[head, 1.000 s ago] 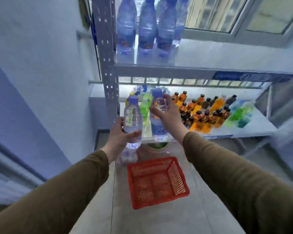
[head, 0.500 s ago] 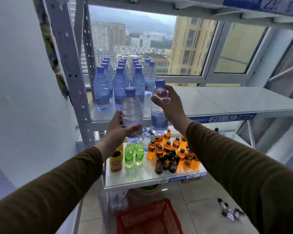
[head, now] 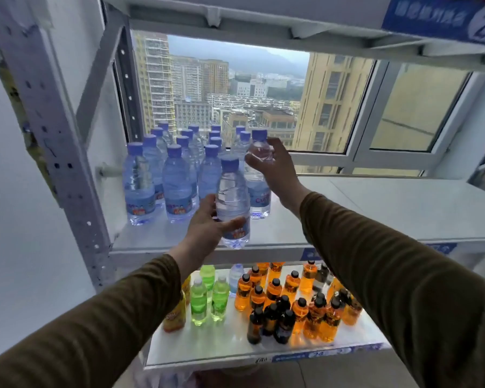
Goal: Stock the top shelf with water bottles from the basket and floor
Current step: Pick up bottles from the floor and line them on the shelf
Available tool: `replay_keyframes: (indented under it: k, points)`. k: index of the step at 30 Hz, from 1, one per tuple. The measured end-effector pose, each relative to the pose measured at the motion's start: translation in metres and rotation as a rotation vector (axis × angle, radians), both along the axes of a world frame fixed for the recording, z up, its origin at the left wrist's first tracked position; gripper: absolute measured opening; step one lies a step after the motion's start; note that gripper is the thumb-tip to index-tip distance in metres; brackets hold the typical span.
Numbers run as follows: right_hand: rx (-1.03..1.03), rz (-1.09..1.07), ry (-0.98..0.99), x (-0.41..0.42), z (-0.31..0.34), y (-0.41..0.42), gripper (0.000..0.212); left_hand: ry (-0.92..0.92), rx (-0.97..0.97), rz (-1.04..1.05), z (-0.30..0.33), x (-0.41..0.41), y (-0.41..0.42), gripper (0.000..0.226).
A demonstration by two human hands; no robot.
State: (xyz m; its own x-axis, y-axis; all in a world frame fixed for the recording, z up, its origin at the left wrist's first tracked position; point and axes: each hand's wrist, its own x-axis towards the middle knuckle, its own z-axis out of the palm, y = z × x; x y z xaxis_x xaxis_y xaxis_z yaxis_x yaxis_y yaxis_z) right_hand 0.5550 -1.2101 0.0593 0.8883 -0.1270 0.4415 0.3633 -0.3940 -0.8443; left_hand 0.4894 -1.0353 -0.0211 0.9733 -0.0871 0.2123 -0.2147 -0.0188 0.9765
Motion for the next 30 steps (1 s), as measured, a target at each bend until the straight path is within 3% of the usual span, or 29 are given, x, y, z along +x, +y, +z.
replay_keyframes:
  k: [8, 14, 21, 30]
  points:
    - [-0.018, 0.185, 0.061, 0.087, -0.014, -0.028, 0.091, 0.036, 0.049, 0.188, -0.003, 0.049, -0.054, 0.054]
    - [-0.089, 0.251, 0.09, 0.12, -0.022, -0.027, 0.054, 0.066, 0.056, 0.32, -0.008, 0.072, -0.065, 0.054]
    - [-0.24, 0.215, 0.048, 0.135, -0.03, -0.017, 0.053, 0.076, 0.01, 0.286, -0.009, 0.079, -0.068, 0.047]
    - [-0.36, 0.25, 0.094, 0.151, -0.023, -0.021, 0.048, 0.071, 0.019, 0.209, -0.015, 0.082, -0.063, 0.053]
